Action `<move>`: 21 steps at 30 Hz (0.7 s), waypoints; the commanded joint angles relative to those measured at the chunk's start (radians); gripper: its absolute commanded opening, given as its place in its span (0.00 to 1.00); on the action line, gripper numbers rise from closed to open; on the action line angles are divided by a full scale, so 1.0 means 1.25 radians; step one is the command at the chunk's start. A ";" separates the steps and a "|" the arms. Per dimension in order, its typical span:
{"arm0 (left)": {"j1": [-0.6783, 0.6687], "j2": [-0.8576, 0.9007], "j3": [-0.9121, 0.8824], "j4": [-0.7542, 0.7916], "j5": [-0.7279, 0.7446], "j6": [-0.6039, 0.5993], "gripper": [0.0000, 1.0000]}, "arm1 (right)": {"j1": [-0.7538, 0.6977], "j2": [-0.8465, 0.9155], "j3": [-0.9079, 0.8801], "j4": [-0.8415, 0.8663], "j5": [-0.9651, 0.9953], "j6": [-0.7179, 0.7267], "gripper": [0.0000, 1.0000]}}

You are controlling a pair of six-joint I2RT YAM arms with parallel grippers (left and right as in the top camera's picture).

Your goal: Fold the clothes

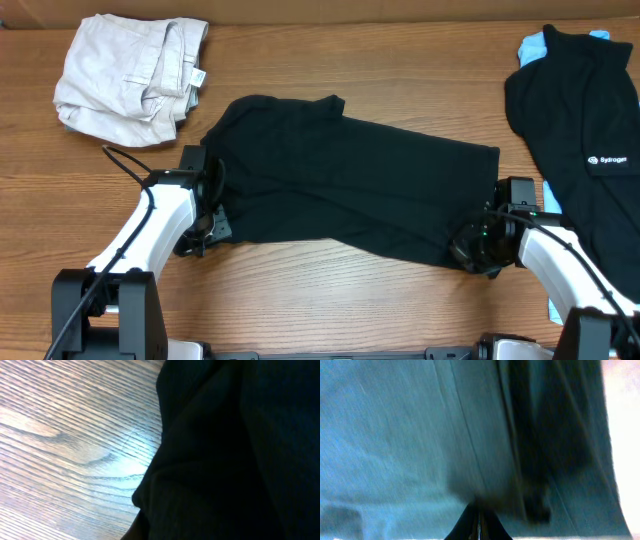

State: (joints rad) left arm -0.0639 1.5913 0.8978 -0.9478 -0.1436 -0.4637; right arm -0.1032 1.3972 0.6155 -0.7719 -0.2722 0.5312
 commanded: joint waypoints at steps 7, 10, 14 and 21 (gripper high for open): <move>0.004 -0.011 0.013 -0.001 -0.061 0.015 0.04 | 0.002 0.035 0.008 0.147 0.033 0.041 0.05; 0.004 -0.011 0.013 0.009 -0.061 0.015 0.05 | 0.002 0.036 0.013 0.197 0.048 0.047 0.08; 0.004 -0.011 0.013 0.015 -0.061 0.015 0.39 | 0.002 0.037 0.026 0.201 0.040 0.058 0.21; 0.004 -0.011 0.071 -0.045 -0.055 0.018 1.00 | 0.002 0.037 0.039 0.077 0.040 0.057 0.73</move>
State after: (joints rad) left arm -0.0639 1.5913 0.9115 -0.9741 -0.1989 -0.4526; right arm -0.1013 1.4353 0.6567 -0.6460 -0.2371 0.6003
